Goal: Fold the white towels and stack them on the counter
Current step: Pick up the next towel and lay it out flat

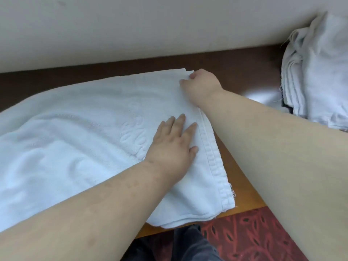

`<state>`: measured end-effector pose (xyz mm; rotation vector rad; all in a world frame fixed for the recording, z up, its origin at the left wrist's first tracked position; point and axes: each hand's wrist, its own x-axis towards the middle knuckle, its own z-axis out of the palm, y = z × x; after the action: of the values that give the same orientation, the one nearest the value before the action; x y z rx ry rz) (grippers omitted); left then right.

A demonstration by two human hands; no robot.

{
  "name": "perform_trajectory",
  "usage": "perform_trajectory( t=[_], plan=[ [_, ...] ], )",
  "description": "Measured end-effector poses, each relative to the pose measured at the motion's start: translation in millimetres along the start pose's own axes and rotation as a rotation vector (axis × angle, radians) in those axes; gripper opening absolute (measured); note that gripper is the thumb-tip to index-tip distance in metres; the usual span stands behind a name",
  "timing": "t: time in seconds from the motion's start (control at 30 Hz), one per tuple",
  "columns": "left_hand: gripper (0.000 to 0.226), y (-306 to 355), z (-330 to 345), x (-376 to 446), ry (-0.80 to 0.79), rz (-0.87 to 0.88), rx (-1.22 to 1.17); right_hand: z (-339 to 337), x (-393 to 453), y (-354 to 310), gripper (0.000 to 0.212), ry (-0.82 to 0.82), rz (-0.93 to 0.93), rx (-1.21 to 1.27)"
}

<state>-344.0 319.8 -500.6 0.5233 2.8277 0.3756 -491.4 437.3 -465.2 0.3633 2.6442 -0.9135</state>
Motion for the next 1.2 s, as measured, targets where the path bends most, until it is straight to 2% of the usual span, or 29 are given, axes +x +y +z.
perform_trajectory(
  t=[0.1, 0.3, 0.4, 0.53, 0.57, 0.67, 0.8, 0.87, 0.9, 0.97, 1.0, 1.1, 1.13, 1.2],
  plan=[
    [0.057, 8, 4, -7, -0.002, 0.030, -0.021, 3, 19, -7, 0.027, -0.002, 0.051, -0.095],
    [0.046, 25, -6, -13, 0.006, 0.259, -0.028, -4, 28, -8, 0.028, -0.024, -0.007, -0.076],
    [0.037, 30, -5, -13, -0.026, 0.252, -0.028, -9, 31, -3, 0.019, 0.002, -0.009, -0.023],
    [0.028, 31, -5, -7, -0.011, 0.259, -0.045, -9, 31, 2, 0.020, 0.014, -0.005, -0.008],
    [0.025, 32, -6, -6, -0.006, 0.271, -0.046, -9, 30, 2, 0.016, 0.034, -0.016, -0.012],
    [0.027, 40, -11, -2, 0.049, 0.315, -0.106, -8, 29, 3, 0.023, 0.090, -0.020, 0.039],
    [0.024, 51, -17, 7, 0.131, 0.354, -0.202, -8, 26, 5, 0.005, 0.222, -0.055, 0.140],
    [0.018, 49, -18, 14, 0.070, 0.383, -0.240, -10, 27, 9, 0.010, 0.281, -0.104, 0.198],
    [0.015, 45, -20, 18, -0.007, 0.397, -0.268, -11, 27, 12, 0.015, 0.255, -0.106, 0.182],
    [0.016, 33, -31, 29, -0.133, 0.351, -0.365, -14, 29, 19, 0.019, 0.149, -0.055, 0.102],
    [0.019, 26, -40, 36, -0.099, 0.274, -0.419, -16, 30, 23, 0.018, 0.119, -0.027, 0.105],
    [0.019, -1, -69, 79, 0.229, -0.018, -0.490, -25, 21, 33, 0.025, 0.113, 0.032, 0.197],
    [0.020, -9, -77, 99, 0.268, -0.083, -0.457, -27, 13, 39, 0.027, 0.103, 0.047, 0.230],
    [0.031, -19, -87, 143, 0.137, -0.126, -0.258, -29, -10, 53, 0.024, 0.065, 0.073, 0.264]
  ],
)
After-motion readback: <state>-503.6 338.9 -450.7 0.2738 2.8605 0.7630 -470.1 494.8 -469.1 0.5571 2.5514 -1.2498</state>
